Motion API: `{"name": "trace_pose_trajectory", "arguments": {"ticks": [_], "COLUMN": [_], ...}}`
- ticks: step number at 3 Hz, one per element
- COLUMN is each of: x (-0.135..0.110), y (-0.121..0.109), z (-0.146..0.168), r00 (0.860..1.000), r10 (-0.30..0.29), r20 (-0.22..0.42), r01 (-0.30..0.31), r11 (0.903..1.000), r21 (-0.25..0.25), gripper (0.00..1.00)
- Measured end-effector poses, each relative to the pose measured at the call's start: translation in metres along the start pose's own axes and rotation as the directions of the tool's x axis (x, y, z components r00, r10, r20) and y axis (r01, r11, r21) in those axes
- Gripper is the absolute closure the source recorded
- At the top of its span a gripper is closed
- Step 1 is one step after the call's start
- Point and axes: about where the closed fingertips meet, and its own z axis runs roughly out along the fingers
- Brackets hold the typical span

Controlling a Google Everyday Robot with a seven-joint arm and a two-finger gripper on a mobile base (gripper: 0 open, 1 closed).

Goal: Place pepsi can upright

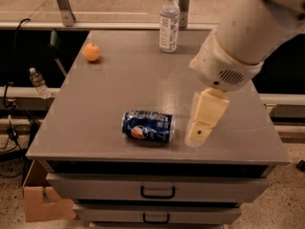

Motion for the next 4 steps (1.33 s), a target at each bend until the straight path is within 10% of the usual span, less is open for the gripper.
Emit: {"name": "trace_pose_trajectory", "arguments": {"ticks": [2, 4], "x": [-0.084, -0.111], "y": [0.031, 0.03], "z": [0.086, 0.135], "r00": [0.999, 0.997], "r10": [-0.026, 0.036], "r20": [-0.027, -0.068], "r01": [0.024, -0.042], "r11": [0.9956, 0.9955], "r21": [-0.091, -0.085], "gripper": [0.0, 0.39]}}
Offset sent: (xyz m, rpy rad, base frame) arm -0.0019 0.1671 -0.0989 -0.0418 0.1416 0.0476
